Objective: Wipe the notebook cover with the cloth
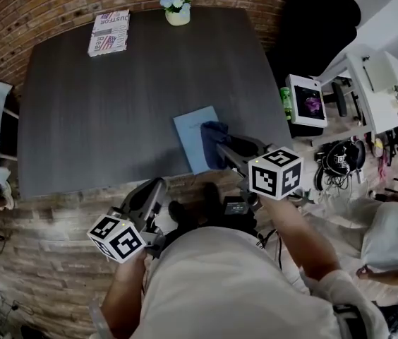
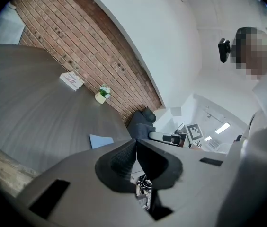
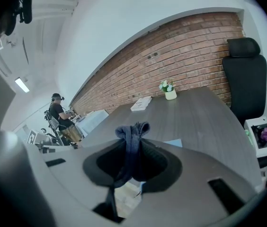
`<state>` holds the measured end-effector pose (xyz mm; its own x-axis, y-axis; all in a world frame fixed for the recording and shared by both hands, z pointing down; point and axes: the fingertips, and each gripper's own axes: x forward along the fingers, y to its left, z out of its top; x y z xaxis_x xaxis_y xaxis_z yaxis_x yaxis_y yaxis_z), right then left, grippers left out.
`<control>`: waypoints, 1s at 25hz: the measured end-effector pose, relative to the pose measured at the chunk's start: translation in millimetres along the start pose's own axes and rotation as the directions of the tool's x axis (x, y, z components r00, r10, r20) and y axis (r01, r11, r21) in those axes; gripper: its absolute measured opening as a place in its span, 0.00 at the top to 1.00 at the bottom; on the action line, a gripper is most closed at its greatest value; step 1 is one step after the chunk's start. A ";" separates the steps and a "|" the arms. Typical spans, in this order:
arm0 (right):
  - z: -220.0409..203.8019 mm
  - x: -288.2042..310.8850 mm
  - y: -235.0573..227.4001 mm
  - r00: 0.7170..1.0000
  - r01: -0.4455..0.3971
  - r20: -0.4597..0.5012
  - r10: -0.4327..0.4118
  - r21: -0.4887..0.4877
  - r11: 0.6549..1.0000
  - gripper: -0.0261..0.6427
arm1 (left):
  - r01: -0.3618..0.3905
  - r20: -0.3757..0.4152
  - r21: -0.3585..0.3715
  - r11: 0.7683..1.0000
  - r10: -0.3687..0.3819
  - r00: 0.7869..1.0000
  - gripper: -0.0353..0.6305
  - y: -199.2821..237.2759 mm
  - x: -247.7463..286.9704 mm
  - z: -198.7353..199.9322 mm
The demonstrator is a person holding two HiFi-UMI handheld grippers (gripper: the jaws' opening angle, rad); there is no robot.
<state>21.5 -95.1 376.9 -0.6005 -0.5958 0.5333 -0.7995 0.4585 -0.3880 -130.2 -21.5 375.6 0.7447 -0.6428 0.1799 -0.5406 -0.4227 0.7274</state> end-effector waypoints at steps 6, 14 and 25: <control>-3.2 -26.1 7.0 0.999 -0.004 0.052 0.002 0.027 1.000 0.81 | 0.038 -0.009 0.017 0.999 -0.038 0.999 0.93 -17.4 -9.5 1.3; -9.8 -60.1 4.5 0.996 -0.031 0.083 0.029 0.024 0.999 0.81 | 0.046 0.008 0.049 0.998 -0.047 0.999 0.93 -40.4 -8.6 -0.1; -42.9 -132.7 -16.2 0.994 -0.076 0.078 0.074 0.019 0.997 0.81 | 0.023 0.025 0.066 0.998 -0.025 0.999 0.93 -98.1 8.2 -35.3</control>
<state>114.7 4.8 344.7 -0.6576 -0.6096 0.4427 -0.7516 0.4899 -0.4418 -57.2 37.3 329.1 0.7478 -0.6479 0.1453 -0.5478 -0.4783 0.6863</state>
